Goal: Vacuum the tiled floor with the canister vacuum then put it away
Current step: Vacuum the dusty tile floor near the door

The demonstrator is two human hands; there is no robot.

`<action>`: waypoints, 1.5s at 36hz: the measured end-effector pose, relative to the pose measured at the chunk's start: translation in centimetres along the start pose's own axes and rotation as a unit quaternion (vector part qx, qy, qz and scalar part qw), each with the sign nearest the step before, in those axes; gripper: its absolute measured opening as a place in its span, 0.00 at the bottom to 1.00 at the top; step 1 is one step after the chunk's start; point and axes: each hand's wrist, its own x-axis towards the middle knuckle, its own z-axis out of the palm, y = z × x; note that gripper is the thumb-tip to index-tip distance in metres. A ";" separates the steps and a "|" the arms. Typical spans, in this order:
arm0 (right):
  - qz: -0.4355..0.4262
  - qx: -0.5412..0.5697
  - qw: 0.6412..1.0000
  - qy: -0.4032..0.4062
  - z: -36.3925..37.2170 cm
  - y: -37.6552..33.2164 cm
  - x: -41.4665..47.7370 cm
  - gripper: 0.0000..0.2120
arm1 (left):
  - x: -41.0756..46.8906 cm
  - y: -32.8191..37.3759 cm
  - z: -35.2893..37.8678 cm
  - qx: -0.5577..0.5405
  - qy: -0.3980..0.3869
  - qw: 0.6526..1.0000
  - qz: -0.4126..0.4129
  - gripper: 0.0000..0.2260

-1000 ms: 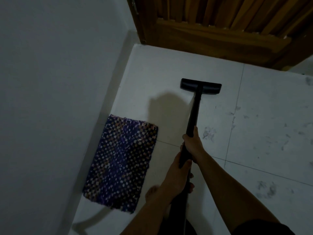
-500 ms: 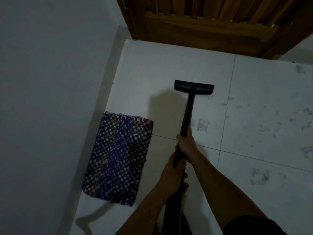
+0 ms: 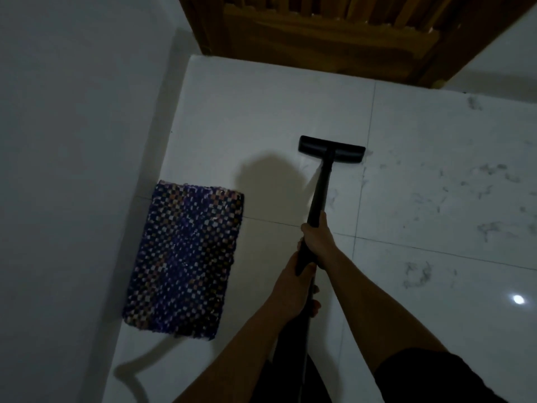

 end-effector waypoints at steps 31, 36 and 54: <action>-0.014 -0.020 1.000 -0.008 0.4 10.1 -6.4 0.31 | -7.9 -10.3 0.2 0.010 -0.012 1.000 0.021 0.18; -0.016 -0.027 0.999 -0.017 -0.8 12.1 -7.4 0.31 | -9.1 -11.9 1.7 -0.008 0.001 1.000 0.017 0.19; 0.012 -0.029 0.999 -0.025 -4.9 18.1 -11.3 0.35 | -12.7 -17.5 6.5 -0.010 0.016 1.000 0.010 0.22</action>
